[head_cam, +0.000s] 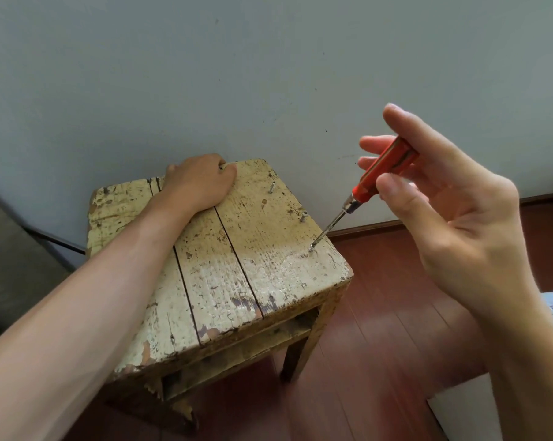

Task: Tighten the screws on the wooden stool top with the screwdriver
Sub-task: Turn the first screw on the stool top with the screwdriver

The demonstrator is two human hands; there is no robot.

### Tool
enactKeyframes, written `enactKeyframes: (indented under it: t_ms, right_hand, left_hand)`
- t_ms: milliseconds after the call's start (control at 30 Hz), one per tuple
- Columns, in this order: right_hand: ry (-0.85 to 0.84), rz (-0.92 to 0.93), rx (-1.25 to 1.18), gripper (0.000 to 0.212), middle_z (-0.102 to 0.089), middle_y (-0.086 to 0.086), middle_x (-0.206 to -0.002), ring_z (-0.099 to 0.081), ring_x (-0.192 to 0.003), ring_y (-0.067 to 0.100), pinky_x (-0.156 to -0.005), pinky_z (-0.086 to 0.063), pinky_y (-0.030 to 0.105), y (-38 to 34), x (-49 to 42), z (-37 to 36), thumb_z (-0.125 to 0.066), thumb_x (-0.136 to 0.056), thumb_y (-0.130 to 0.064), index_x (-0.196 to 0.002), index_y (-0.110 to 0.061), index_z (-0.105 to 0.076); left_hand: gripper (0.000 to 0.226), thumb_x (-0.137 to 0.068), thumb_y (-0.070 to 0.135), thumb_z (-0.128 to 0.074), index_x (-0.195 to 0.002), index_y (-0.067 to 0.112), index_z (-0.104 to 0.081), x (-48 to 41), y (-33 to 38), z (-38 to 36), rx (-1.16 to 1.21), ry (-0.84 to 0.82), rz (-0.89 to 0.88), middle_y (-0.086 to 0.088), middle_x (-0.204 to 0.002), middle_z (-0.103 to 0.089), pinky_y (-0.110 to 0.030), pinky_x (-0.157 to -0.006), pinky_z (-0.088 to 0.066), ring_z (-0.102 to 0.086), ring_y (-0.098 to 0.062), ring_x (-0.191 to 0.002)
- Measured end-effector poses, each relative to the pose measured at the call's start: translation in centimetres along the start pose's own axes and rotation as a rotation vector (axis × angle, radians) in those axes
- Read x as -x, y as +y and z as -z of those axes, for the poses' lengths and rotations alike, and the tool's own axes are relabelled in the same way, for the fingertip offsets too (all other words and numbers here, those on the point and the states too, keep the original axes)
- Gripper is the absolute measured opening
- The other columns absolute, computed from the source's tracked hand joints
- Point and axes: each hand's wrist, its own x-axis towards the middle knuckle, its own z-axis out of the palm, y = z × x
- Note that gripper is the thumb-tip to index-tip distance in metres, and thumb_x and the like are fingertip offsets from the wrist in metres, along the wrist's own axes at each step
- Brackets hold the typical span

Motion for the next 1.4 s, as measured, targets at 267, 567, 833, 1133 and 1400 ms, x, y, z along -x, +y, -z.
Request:
enactKeyframes:
  t_ms: [267, 567, 833, 1133, 1400]
  right_hand:
    - [-0.003, 0.024, -0.009, 0.048, -0.076, -0.003, -0.124, -0.077, -0.114, 0.021, -0.099, -0.060, 0.030, 0.0, 0.0, -0.2, -0.064, -0.107, -0.005, -0.152, -0.017, -0.057]
    - [0.160, 0.022, 0.092, 0.036, -0.071, -0.007, -0.099, -0.078, -0.090, 0.019, -0.072, -0.055, 0.051, 0.0, -0.2, -1.5, -0.076, -0.102, -0.023, -0.135, -0.030, -0.064]
    - [-0.013, -0.002, 0.053, 0.051, -0.070, -0.010, -0.134, -0.071, -0.125, 0.021, -0.097, -0.060, 0.041, -0.1, -0.1, -0.1, -0.062, -0.109, -0.013, -0.158, -0.021, -0.051]
    - [-0.023, 0.019, -0.015, 0.044, -0.075, -0.001, -0.121, -0.075, -0.115, 0.023, -0.092, -0.059, 0.026, -0.5, -0.2, -0.2, -0.064, -0.107, -0.006, -0.148, -0.020, -0.058]
    - [0.153, 0.033, 0.095, 0.035, -0.072, 0.001, -0.103, -0.076, -0.090, 0.019, -0.073, -0.056, 0.053, -0.6, 0.0, -1.7, -0.079, -0.100, -0.021, -0.131, -0.034, -0.068]
  left_hand:
    - [0.052, -0.102, 0.052, -0.031, -0.135, 0.022, -0.058, 0.0, 0.1, 0.0, -0.006, -0.002, 0.002, -0.005, -0.135, -0.062, -0.050, -0.106, -0.032, -0.055, -0.032, -0.124]
    - [0.050, -0.102, 0.052, -0.032, -0.132, 0.022, -0.059, 0.2, 0.2, 0.0, -0.006, 0.006, 0.005, -0.006, -0.132, -0.063, -0.049, -0.106, -0.032, -0.055, -0.032, -0.122]
    - [0.051, -0.102, 0.052, -0.031, -0.131, 0.021, -0.060, 0.1, 0.0, 0.0, 0.003, -0.001, -0.002, -0.005, -0.132, -0.063, -0.049, -0.105, -0.034, -0.055, -0.032, -0.122]
    - [0.053, -0.102, 0.053, -0.030, -0.136, 0.021, -0.057, 0.2, 0.1, 0.1, -0.001, -0.006, 0.002, -0.006, -0.136, -0.061, -0.050, -0.107, -0.032, -0.053, -0.033, -0.125]
    - [0.053, -0.102, 0.053, -0.030, -0.135, 0.021, -0.058, 0.1, 0.0, 0.0, -0.002, -0.002, 0.003, -0.006, -0.134, -0.062, -0.050, -0.106, -0.032, -0.054, -0.032, -0.123]
